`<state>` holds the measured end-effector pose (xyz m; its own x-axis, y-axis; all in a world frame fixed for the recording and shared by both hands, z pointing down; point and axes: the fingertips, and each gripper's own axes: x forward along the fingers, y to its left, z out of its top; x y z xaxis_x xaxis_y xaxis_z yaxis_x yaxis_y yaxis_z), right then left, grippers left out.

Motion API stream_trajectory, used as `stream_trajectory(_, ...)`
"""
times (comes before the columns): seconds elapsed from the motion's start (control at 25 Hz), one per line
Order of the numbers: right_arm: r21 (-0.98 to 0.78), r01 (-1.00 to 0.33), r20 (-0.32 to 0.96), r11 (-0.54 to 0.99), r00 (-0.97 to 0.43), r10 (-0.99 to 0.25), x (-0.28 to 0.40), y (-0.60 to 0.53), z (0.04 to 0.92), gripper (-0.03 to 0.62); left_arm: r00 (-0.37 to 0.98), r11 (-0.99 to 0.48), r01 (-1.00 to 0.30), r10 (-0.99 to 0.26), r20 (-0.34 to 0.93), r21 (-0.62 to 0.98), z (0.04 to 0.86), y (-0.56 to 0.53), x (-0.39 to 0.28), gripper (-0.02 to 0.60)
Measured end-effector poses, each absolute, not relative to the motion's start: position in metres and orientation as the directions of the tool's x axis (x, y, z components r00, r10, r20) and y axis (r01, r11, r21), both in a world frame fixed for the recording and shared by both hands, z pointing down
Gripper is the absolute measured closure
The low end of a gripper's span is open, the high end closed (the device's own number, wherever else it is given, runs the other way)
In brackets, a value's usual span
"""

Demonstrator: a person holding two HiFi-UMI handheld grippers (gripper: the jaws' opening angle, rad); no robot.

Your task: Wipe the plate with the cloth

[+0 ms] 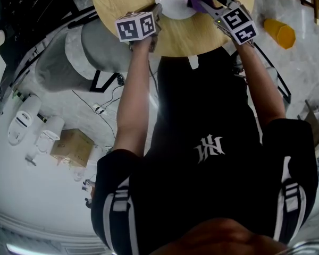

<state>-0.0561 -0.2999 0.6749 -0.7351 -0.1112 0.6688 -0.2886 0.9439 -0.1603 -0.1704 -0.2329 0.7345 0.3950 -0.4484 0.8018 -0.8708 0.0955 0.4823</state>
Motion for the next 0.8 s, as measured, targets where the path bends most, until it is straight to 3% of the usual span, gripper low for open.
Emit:
stream_trajectory(0.16, -0.344, -0.23, 0.541, 0.91, -0.841, -0.008, -0.101, -0.264, 0.654, 0.488, 0.391, 0.101, -0.871, -0.451, 0.802, 0.481, 0.735, -0.233, -0.171, 0.518)
stream_trajectory(0.28, -0.442, -0.22, 0.532, 0.87, -0.845, 0.057, -0.125, -0.243, 0.674, 0.488, 0.39, 0.105, -0.871, -0.449, 0.804, 0.48, 0.735, -0.233, -0.17, 0.52)
stream_trajectory(0.52, -0.303, -0.227, 0.649, 0.926, -0.76, 0.026, -0.109, -0.248, 0.701, 0.488, 0.391, 0.096, -0.873, -0.446, 0.805, 0.477, 0.734, -0.233, -0.171, 0.52)
stream_trajectory(0.8, -0.216, -0.295, 0.703, 0.931, -0.708, -0.062, -0.053, -0.282, 0.703, 0.488, 0.399, 0.1, -0.865, -0.458, 0.795, 0.492, 0.735, -0.232, -0.172, 0.522)
